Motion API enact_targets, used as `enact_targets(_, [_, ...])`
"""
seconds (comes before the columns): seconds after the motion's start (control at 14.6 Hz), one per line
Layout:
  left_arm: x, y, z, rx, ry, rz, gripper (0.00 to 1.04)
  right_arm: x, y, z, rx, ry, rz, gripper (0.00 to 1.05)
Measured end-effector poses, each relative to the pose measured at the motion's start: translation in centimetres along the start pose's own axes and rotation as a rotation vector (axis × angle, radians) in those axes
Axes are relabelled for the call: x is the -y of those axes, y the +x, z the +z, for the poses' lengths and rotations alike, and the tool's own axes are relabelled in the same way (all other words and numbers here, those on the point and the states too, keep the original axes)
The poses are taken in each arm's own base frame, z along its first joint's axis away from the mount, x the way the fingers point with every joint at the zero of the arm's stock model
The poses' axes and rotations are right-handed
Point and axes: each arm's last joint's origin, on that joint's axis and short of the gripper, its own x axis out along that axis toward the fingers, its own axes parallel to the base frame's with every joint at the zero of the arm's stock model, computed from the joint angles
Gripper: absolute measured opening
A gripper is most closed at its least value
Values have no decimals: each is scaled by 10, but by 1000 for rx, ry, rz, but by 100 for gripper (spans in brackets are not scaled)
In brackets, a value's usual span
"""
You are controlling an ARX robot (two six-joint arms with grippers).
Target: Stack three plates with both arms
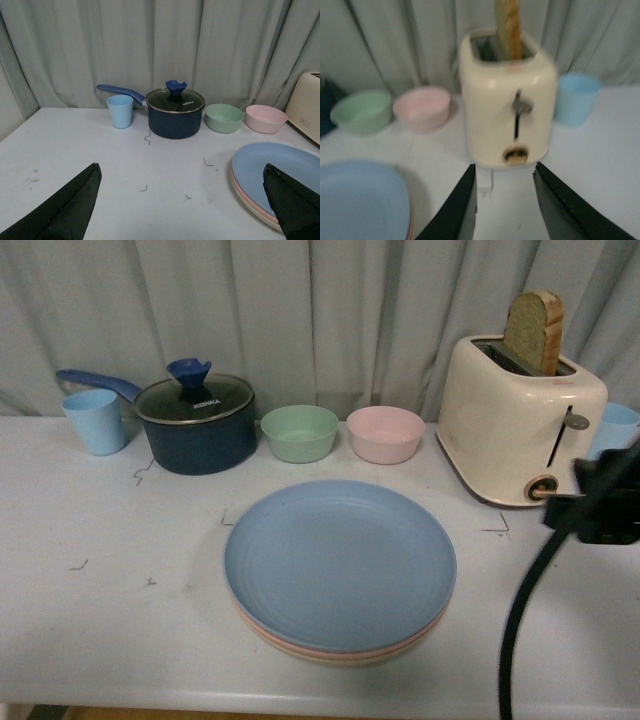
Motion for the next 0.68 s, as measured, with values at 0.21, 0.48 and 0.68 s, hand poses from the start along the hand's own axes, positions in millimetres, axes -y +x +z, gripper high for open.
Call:
enact_targets(0.21, [0,0,0,3,0,-3,98,19,-47,37,248,-24,-24,6])
enact_targets(0.48, [0,0,0,2,0,-3,98,31,-86,34,213,-45,-25,2])
enact_targets(0.68, [0,0,0,3,0,-3,98,39,-111,21,164,-49,-13,2])
